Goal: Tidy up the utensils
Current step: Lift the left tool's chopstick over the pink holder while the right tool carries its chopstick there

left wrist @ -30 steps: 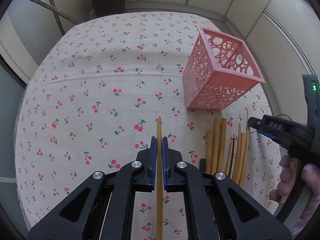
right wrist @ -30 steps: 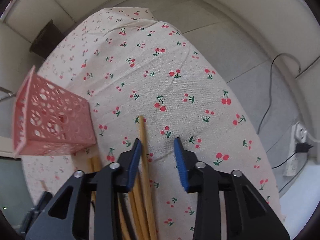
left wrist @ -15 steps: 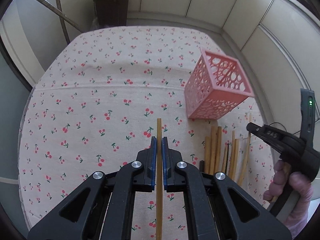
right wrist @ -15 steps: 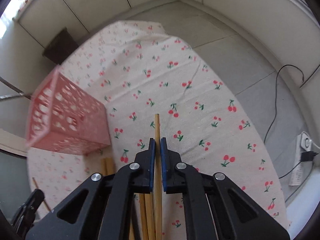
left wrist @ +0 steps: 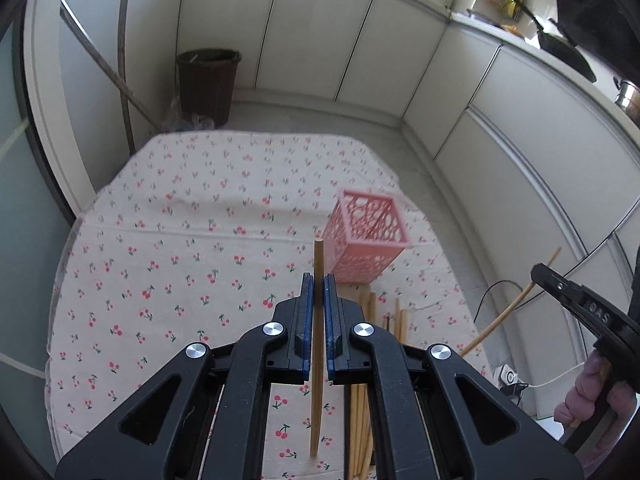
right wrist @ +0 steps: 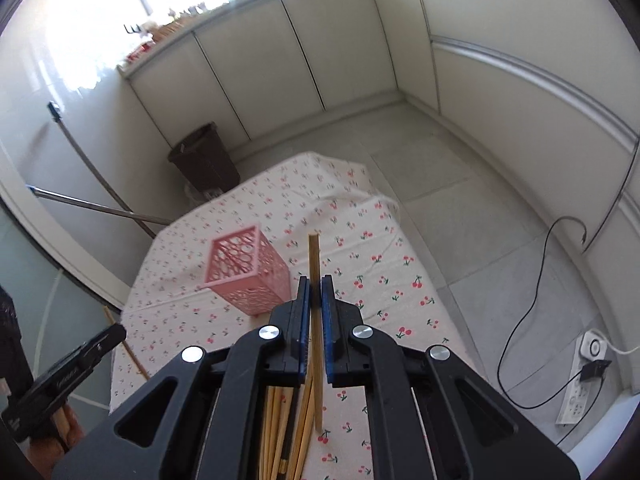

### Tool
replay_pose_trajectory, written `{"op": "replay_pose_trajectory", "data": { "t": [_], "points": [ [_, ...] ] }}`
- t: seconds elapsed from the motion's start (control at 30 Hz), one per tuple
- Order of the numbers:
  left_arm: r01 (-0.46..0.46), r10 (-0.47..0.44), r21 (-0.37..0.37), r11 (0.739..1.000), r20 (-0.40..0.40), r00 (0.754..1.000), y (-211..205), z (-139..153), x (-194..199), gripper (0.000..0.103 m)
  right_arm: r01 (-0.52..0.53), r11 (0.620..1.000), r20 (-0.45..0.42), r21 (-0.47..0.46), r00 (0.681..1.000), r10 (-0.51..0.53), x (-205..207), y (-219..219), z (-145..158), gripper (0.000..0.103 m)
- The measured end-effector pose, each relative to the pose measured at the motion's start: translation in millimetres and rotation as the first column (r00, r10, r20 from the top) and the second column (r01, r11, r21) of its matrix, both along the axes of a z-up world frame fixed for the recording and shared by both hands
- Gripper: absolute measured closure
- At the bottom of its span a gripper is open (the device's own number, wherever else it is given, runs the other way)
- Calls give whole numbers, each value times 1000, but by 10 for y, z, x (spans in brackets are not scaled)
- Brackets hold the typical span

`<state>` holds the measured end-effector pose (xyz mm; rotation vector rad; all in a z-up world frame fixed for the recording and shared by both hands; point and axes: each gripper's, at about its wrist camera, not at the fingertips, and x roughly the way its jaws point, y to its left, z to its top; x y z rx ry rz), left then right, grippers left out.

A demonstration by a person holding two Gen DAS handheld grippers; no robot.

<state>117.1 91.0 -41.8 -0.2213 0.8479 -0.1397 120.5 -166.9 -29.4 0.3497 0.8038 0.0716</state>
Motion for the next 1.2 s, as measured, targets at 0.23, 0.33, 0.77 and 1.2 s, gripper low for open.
{"op": "replay_pose_trajectory", "data": {
  "t": [0.23, 0.33, 0.77, 1.2],
  "points": [
    [-16, 16, -2, 1000, 95, 995, -56, 455, -16, 98, 21, 1000, 121, 19, 992, -24, -187, -141, 546, 97],
    [-34, 33, -1, 999, 142, 989, -75, 704, 97, 98, 52, 998, 166, 46, 984, -59, -81, -227, 791, 97],
    [-24, 20, 10, 1000, 309, 951, -361, 1452, 674, 98, 25, 994, 316, 105, 947, -57, 581, -50, 1523, 97],
    [-113, 124, -66, 991, 200, 972, -55, 870, 726, 87, 19, 996, 232, 86, 972, -38, 929, 127, 1037, 97]
  ]
}}
